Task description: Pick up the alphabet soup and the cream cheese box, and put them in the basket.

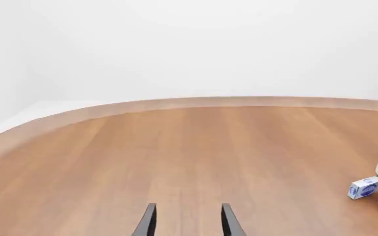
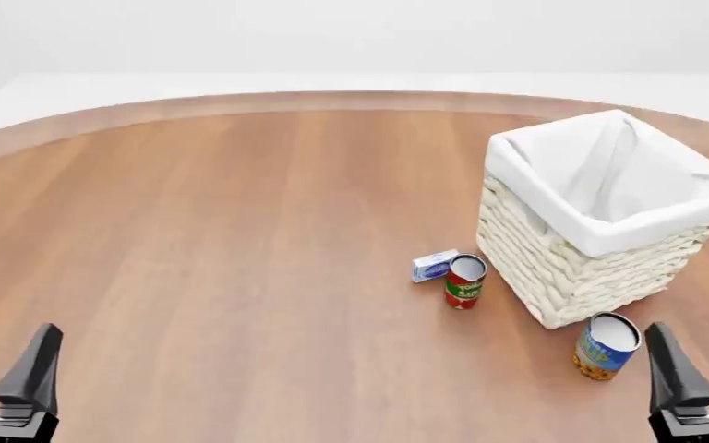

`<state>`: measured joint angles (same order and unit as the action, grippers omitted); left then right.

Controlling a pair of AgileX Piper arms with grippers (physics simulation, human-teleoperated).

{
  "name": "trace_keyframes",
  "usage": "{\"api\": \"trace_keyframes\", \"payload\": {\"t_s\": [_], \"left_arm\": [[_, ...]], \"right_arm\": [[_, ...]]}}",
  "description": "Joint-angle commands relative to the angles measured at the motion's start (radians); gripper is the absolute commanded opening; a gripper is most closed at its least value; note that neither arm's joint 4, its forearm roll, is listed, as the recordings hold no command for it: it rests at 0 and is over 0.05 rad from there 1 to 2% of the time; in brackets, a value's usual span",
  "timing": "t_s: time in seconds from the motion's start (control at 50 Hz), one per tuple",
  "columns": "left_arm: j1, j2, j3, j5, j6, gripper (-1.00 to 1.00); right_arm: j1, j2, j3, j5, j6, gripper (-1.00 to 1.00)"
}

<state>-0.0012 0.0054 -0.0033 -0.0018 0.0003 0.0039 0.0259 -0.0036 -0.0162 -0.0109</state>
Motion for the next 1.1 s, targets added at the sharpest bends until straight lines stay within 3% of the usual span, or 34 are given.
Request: {"api": "trace_keyframes", "payload": {"t_s": [0.02,0.28,0.3,0.32,0.68,0.86,1.1], "left_arm": [[0.002,0.002,-0.001,0.0,0.0,1.0],[0.002,0.002,-0.001,0.0,0.0,1.0],[0.02,0.002,-0.001,0.0,-0.001,1.0],[0.001,0.001,-0.001,0.0,0.002,1.0],[-0.011,0.016,0.001,-0.011,-0.004,1.0],[-0.011,0.015,0.001,-0.014,0.002,1.0],[-0.011,0.02,0.0,-0.016,-0.003,1.0]], "right_arm": [[0.0,-0.003,-0.015,0.026,0.005,1.0],[0.01,0.069,-0.05,0.03,-0.024,1.0],[-0.145,-0.026,-0.026,-0.007,0.267,1.0],[0.004,-0.016,0.0,0.016,-0.001,1.0],[0.017,0.012,0.002,-0.002,-0.001,1.0],[0.016,0.179,0.003,-0.088,-0.025,1.0],[-0.032,0.278,0.003,-0.13,-0.042,1.0]]}}
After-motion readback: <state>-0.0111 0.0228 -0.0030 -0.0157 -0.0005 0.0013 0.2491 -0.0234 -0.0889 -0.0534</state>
